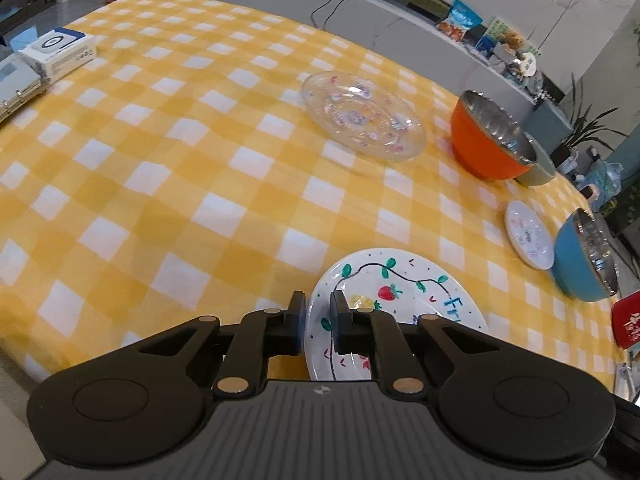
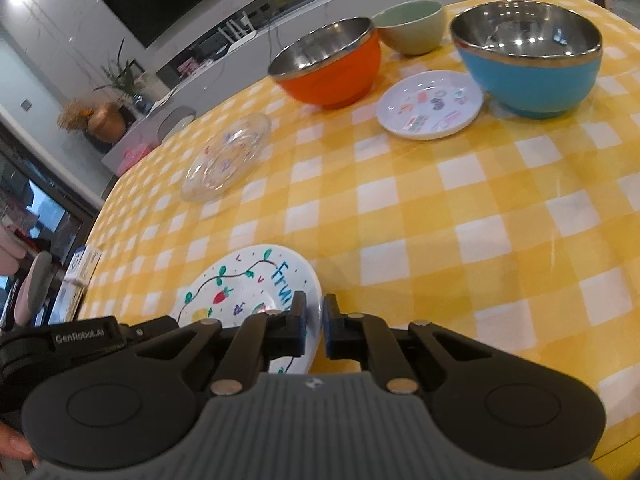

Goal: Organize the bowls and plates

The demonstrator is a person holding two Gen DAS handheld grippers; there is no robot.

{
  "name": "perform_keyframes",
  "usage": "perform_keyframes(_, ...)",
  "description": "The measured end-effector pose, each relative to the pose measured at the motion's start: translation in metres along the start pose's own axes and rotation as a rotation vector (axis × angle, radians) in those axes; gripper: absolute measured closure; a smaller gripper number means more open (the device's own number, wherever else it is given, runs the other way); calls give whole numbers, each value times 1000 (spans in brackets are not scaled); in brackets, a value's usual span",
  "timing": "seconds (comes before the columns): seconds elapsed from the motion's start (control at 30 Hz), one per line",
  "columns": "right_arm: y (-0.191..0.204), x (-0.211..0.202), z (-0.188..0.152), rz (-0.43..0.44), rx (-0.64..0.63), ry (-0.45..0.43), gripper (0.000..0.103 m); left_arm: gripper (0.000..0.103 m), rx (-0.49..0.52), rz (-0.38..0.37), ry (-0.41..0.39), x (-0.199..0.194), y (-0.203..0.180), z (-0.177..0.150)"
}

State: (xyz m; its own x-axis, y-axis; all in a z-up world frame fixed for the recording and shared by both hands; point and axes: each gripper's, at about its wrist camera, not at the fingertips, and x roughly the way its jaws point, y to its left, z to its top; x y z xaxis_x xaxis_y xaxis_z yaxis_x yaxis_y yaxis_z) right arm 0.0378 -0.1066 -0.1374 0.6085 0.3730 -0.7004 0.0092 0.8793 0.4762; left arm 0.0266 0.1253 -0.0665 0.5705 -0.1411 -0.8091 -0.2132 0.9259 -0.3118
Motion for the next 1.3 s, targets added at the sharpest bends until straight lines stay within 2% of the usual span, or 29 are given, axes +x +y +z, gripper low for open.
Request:
perform_keyframes(0.17,3,6,-2,-2,-20,37,97,88,14,35,15,3,0,-2)
perform_keyframes(0.37,4,6,-2,-8,-25,34,97,88,58,51,-15,4,-4,-4)
perform_keyframes(0.67,4,6,-2,-14,-33,31,97,87,44,39,-16,5,-2,-4)
perform_keyframes(0.77,4,5,-1,-10,-39,28,93,87,30,33,-25,3,-1,-3)
perform_keyframes(0.87,5,2,0,-15,-48,-1,87,78,14,8,-55,-2,-1,-1)
perform_keyframes(0.93,6,0,2,-26,-58,-28,74,72,7,-2,-77,-6,-2,1)
perform_keyframes(1.1,6,-3,11,-39,-52,-93,72,63,19,-2,-106,-11,-12,14)
perform_keyframes(1.3,10,-3,29,-25,-31,-189,62,54,61,-29,-157,-20,-33,39)
